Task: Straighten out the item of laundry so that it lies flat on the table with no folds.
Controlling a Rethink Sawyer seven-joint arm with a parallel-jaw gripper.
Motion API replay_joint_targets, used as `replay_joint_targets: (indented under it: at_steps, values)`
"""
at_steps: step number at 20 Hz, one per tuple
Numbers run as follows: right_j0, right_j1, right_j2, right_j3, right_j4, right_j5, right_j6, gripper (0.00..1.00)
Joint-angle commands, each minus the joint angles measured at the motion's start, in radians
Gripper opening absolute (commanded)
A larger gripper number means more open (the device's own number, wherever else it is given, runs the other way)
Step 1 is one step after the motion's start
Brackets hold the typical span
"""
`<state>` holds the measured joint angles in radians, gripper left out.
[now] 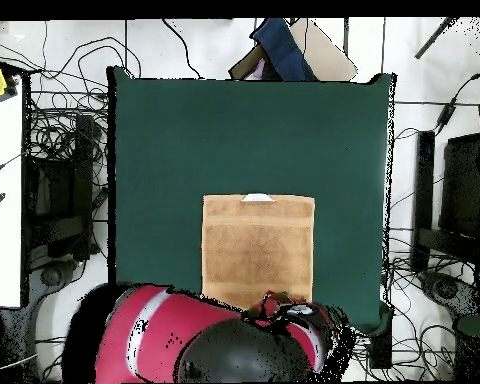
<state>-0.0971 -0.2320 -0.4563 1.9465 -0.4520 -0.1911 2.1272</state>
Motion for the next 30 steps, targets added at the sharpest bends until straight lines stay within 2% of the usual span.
replay_joint_targets:
  at_steps: [1, 6, 12, 16, 21, 25, 30]
  values:
    - [-0.149, -0.236, 0.403, 0.027, -0.076, 0.121, 0.04, 1.0]
    - [-0.222, -0.355, 0.567, 0.027, -0.017, 0.232, 0.036, 1.0]
    - [-0.239, -0.441, 0.645, 0.008, 0.067, 0.366, 0.031, 1.0]
    - [-0.173, -0.446, 0.603, -0.061, 0.104, 0.381, 0.066, 1.0]
    - [-0.12, -0.486, 0.587, -0.132, 0.161, 0.524, 0.061, 1.0]
    - [-0.068, -0.496, 0.556, -0.179, 0.184, 0.585, 0.068, 1.0]
    - [-0.039, -0.558, 0.555, -0.195, 0.234, 0.714, 0.073, 1.0]
